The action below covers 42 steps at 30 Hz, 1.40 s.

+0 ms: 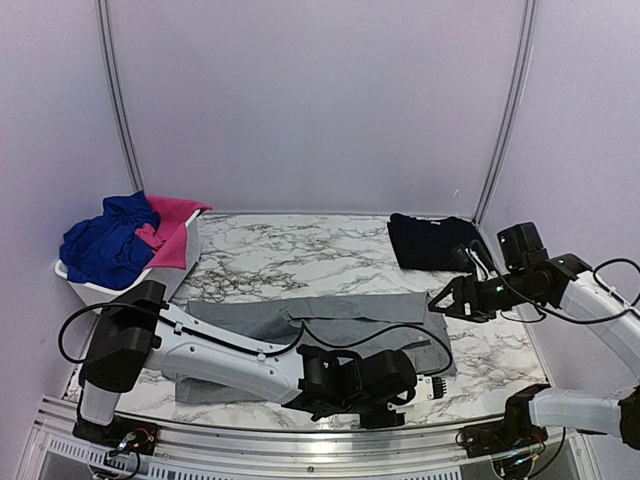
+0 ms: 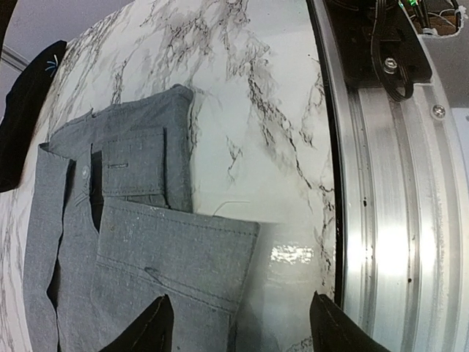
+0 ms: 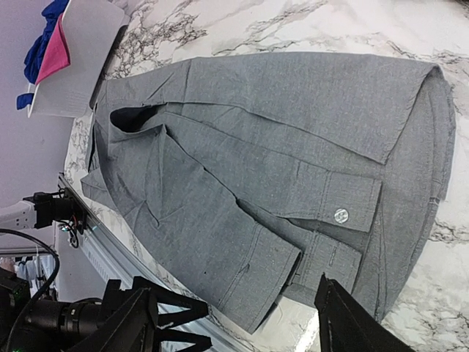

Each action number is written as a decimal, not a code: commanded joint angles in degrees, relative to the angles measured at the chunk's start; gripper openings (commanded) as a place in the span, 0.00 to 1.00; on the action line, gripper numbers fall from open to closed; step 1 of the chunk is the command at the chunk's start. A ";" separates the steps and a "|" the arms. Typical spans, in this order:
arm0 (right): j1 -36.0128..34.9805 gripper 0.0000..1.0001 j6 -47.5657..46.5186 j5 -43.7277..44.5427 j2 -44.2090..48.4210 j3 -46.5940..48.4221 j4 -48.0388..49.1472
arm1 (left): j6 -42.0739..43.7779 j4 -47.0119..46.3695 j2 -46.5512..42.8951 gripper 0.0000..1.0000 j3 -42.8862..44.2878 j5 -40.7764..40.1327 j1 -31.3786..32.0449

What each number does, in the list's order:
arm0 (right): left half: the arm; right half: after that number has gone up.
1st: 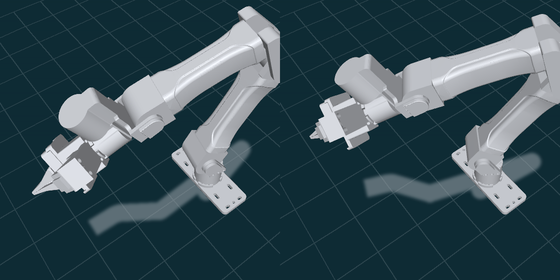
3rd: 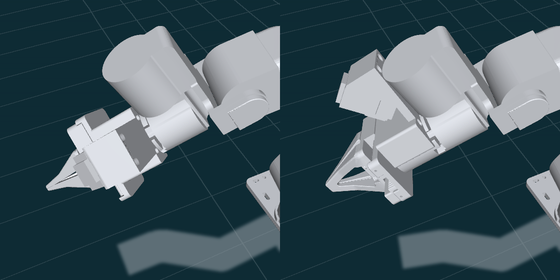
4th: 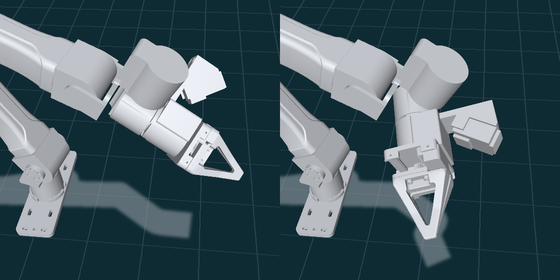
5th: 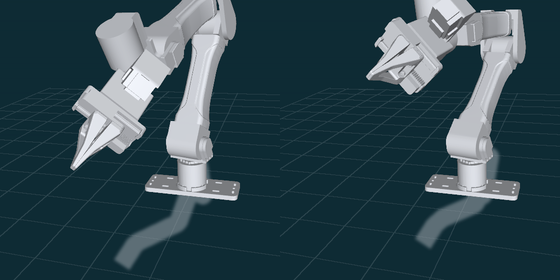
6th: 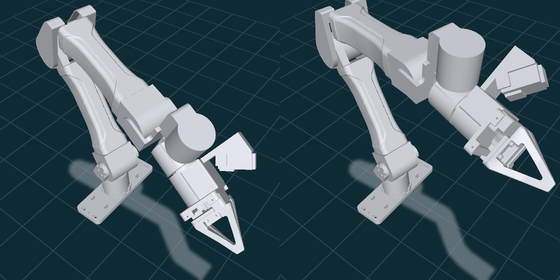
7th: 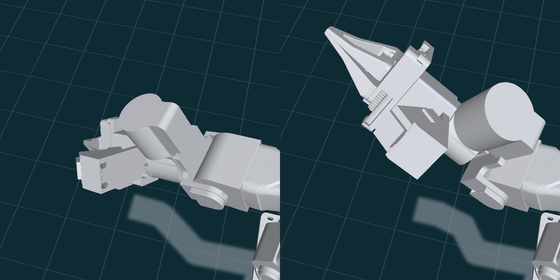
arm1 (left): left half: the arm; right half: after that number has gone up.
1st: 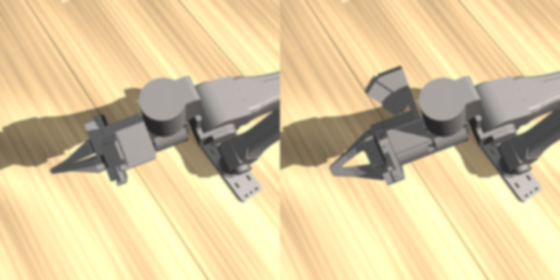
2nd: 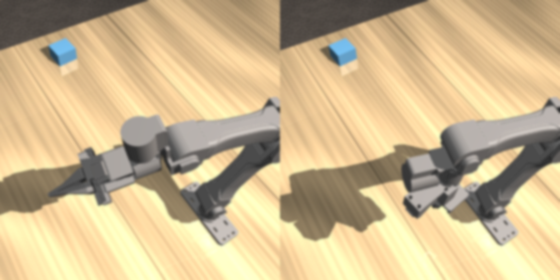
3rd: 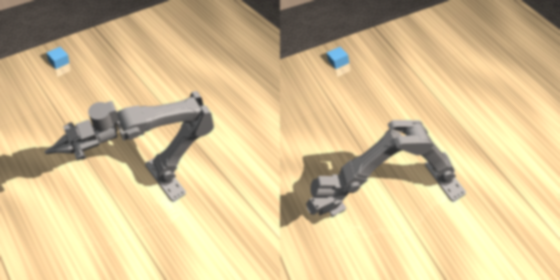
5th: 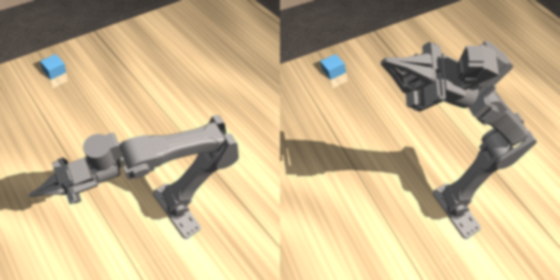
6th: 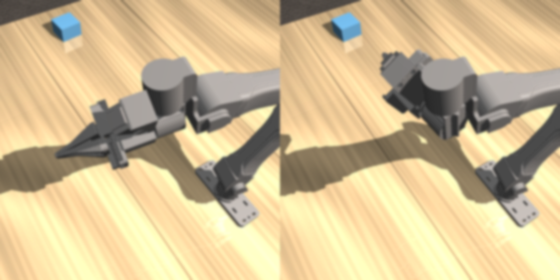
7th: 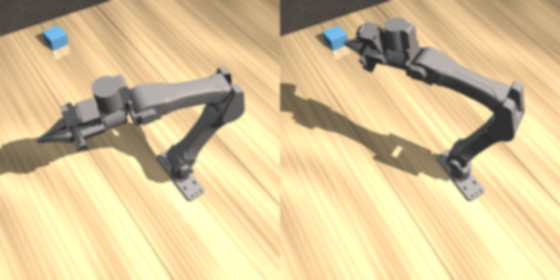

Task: Fold and stack the mixed laundry pile
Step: Adjust the rectangle-folded shirt at the center of the board.

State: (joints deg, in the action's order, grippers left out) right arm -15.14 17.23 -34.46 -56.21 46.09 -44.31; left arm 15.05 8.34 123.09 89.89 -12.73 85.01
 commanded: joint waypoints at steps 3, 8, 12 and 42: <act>0.99 0.70 -2.58 -0.55 1.11 3.22 -1.80 | 7.52 -2.64 4.34 0.60 3.08 -1.91 0.15; 0.99 0.70 -3.39 0.21 0.80 4.16 -2.46 | 12.35 -2.54 6.76 0.52 4.41 -5.07 0.70; 0.99 0.71 -4.69 0.48 0.73 4.78 -3.05 | 15.02 -2.30 8.52 0.37 5.55 -8.89 1.10; -18.25 0.76 -16.84 -5.77 9.60 3.37 11.52 | -9.60 -13.41 -35.63 0.00 -27.30 15.38 -10.00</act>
State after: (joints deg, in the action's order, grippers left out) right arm -28.82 1.02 -40.91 -44.93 48.45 -35.03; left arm 8.01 -1.17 91.44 63.72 1.52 76.25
